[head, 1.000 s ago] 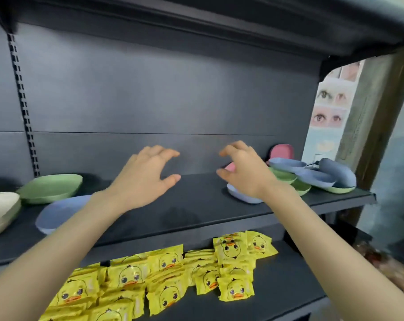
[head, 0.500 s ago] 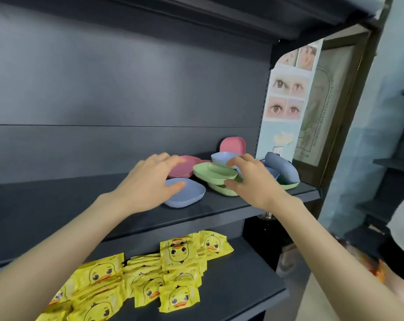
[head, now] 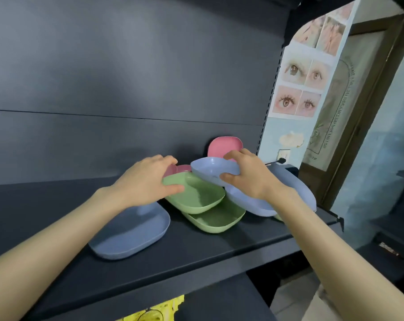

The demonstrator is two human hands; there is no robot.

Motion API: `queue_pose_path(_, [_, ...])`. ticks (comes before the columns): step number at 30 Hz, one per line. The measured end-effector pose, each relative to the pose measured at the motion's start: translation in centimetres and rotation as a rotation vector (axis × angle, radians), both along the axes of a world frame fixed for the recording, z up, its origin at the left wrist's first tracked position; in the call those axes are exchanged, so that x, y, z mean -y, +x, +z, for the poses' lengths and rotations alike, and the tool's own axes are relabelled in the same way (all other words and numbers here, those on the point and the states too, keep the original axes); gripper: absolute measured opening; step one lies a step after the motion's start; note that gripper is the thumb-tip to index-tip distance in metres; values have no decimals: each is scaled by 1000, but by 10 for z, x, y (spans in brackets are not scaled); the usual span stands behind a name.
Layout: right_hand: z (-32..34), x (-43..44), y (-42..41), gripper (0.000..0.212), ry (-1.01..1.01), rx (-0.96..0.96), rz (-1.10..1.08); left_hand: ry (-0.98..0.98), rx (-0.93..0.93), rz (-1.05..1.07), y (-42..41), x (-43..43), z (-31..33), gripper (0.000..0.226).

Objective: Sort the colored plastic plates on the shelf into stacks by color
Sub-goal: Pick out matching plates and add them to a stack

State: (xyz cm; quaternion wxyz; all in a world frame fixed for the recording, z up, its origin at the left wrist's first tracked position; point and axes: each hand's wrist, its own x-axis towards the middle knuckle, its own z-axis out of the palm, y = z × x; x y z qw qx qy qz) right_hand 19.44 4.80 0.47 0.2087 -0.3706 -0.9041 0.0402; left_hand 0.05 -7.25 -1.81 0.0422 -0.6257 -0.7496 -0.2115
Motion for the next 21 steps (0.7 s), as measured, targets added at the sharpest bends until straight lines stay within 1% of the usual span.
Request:
queue_pose_path(2, [-2,-23,-8,55,-48,6,-4,-56,17,28,-6,-14,-4,66])
queue_pose_path(6, [-6,-60,-23,68,-152,19,-17,-107,27,77,-9,-33,-10,67])
queue_pose_path(8, [-9,-75,-29,74,-207,19,-23,-160,20,149,-9,-41,-13,72])
queue_pose_path(10, [-12,-89,-32,85,-272,25,-26,-208,30,226,-12,-48,-16,77])
queue_pose_path(12, [-13,-102,-34,96,-342,39,-22,-237,44,284,-13,-52,-17,74])
queue_pose_path(14, [-13,-111,-34,103,-385,59,-8,-240,56,310,-13,-55,-17,72])
queue_pose_path(16, [-14,-118,-34,105,-392,92,3,-234,84,330,-10,-58,-17,71])
queue_pose_path(21, [-14,-130,-35,101,-437,133,40,-211,190,385,-6,-61,-20,75])
